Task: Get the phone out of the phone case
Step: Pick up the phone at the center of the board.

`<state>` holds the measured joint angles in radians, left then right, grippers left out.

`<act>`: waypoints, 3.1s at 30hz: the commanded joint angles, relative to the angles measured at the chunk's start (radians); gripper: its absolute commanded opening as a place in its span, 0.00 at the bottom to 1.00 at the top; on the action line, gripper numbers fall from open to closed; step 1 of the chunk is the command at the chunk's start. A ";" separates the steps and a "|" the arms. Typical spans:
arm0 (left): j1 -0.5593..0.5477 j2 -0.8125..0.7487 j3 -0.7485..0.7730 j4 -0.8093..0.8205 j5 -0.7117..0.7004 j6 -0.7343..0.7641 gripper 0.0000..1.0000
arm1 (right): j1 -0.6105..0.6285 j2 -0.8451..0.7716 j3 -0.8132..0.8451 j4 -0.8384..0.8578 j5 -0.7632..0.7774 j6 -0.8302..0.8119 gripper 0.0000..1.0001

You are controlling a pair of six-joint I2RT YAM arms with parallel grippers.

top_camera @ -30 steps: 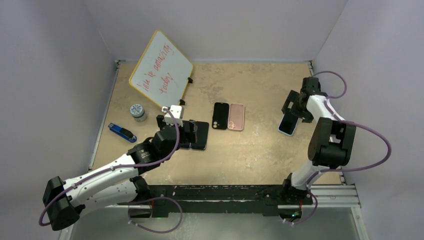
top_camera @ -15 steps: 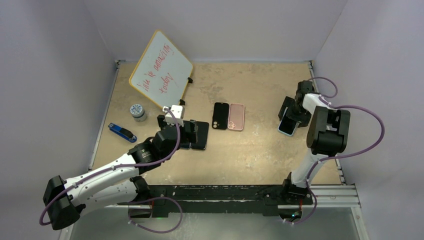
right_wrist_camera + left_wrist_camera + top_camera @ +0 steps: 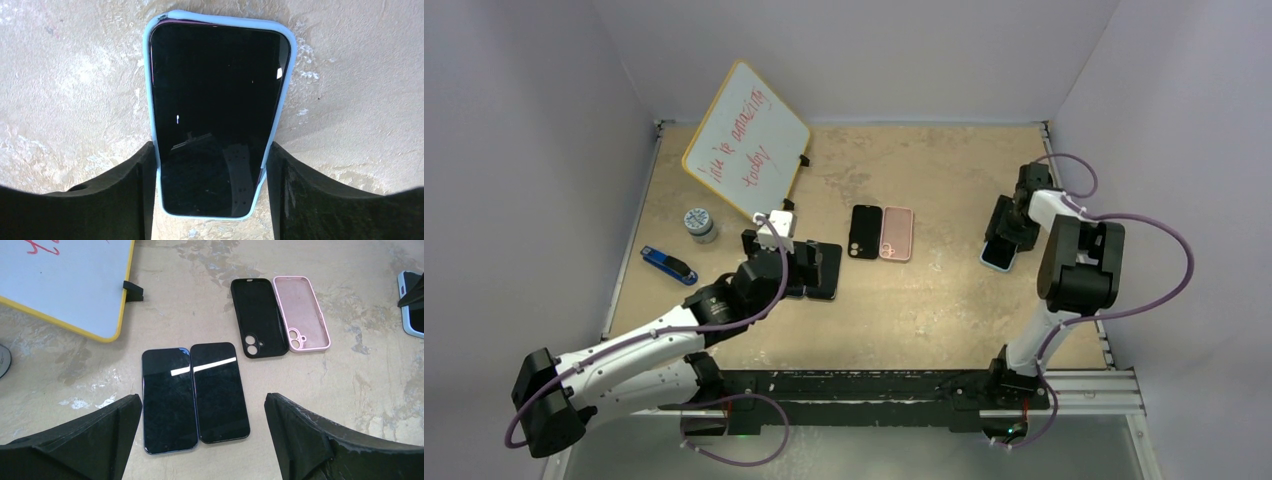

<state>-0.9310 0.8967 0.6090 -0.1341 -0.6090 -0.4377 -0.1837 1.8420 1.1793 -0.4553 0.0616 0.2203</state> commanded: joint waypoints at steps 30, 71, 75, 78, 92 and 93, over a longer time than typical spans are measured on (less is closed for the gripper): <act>0.001 0.263 0.148 0.177 0.353 -0.253 0.97 | 0.374 -0.720 -0.676 0.762 -0.562 0.195 0.12; 0.031 0.530 0.148 0.566 0.555 -0.430 0.00 | 0.643 -0.924 -0.837 1.043 -0.493 0.152 0.45; 0.063 0.446 0.068 0.620 0.549 -0.454 0.00 | 0.643 -0.955 -0.856 1.091 -0.491 0.195 0.63; 0.076 0.367 -0.012 0.665 0.505 -0.468 0.00 | 0.643 -0.968 -0.870 1.147 -0.515 0.241 0.93; 0.087 0.010 -0.299 0.957 0.269 -0.603 0.00 | 0.649 -0.874 -0.927 1.467 -0.639 0.463 0.99; 0.087 0.000 -0.310 0.986 0.267 -0.612 0.00 | 0.653 -0.863 -0.929 1.492 -0.646 0.477 0.99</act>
<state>-0.8501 0.9596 0.3164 0.6128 -0.2787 -0.9764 0.4591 0.9504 0.2665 0.8471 -0.5278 0.5995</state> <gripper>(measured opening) 0.161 0.987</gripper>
